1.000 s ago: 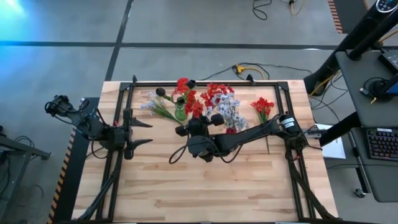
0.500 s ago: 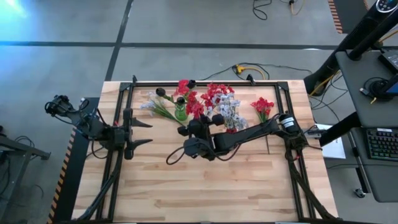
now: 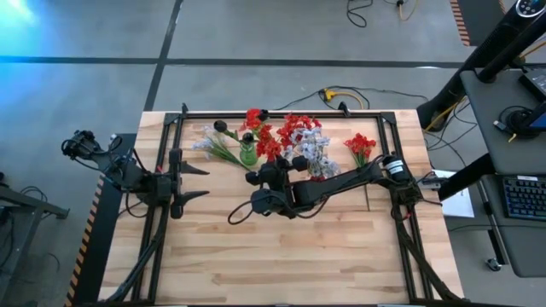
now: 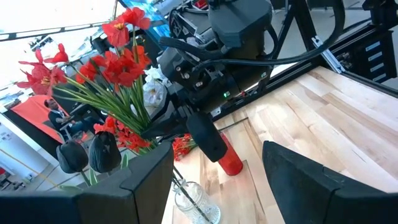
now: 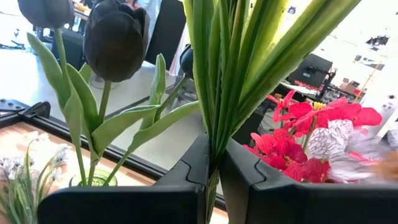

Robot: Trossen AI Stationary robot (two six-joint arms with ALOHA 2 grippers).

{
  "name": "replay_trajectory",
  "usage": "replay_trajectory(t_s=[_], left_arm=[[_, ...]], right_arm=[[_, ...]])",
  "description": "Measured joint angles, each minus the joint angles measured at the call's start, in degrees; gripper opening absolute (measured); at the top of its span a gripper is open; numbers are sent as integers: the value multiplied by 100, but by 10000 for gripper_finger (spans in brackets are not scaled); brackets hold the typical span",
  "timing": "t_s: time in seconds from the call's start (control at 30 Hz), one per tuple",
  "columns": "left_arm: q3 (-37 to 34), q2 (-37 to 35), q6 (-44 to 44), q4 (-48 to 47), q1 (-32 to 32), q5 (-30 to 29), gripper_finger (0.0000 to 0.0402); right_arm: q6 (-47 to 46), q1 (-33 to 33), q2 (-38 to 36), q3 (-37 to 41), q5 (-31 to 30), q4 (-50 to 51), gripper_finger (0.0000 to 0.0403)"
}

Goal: Sort flowers into vase by color
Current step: Put the left orange flowers into the vase

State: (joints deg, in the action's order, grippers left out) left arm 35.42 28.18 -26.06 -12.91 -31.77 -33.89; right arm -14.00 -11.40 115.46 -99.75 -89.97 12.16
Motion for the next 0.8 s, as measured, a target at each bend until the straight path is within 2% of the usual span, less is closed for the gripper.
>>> replay_trajectory(t_s=[0.53, 0.8], left_arm=[[0, 0, 0, 4, -1, 0, 228], [0, 0, -2, 4, 0, 0, 228]], right_arm=[[-351, 56, 0, 330, -2, -10, 18], [-243, 89, -14, 328, -1, -49, 18]])
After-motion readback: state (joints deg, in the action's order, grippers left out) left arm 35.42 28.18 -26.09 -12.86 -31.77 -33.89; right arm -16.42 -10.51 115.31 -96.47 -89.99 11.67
